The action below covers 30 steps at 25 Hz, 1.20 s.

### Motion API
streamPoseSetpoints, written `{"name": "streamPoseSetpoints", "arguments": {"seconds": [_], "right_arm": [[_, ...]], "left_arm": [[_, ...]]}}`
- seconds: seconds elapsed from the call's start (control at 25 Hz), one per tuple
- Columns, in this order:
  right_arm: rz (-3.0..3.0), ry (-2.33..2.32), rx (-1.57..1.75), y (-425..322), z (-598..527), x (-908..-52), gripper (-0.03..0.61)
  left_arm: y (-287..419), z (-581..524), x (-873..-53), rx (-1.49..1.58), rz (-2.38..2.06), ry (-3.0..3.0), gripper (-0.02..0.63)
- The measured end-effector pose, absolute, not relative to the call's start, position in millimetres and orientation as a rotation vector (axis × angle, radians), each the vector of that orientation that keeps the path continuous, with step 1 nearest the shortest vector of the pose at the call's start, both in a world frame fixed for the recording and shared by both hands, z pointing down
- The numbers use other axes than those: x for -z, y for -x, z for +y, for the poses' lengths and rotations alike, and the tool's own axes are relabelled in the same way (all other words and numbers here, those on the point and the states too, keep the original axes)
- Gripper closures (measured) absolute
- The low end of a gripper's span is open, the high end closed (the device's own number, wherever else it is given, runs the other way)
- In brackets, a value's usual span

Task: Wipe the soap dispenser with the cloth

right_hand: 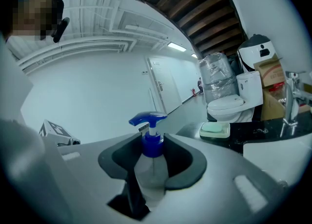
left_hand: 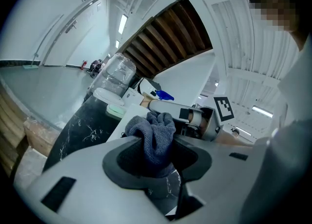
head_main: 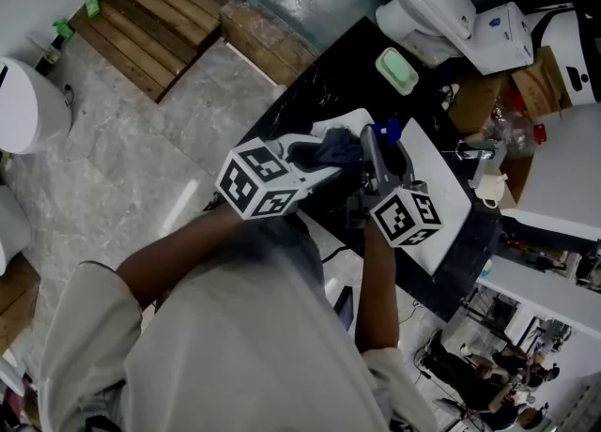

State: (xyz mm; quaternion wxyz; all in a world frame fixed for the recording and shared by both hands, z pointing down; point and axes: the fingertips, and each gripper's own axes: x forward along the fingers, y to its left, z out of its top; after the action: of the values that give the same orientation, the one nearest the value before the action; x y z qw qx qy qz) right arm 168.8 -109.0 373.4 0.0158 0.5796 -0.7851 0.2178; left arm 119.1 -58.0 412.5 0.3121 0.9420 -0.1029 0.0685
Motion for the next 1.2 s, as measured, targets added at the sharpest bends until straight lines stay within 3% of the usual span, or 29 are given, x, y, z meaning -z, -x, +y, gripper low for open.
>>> {"name": "streamPoseSetpoints", "arguments": {"seconds": [1.2], "right_arm": [[-2.45, -1.813, -0.66, -169, -107, -372, 0.443]], "left_arm": [[-120, -40, -466, -0.312, -0.215, -2.325, 0.479]]}}
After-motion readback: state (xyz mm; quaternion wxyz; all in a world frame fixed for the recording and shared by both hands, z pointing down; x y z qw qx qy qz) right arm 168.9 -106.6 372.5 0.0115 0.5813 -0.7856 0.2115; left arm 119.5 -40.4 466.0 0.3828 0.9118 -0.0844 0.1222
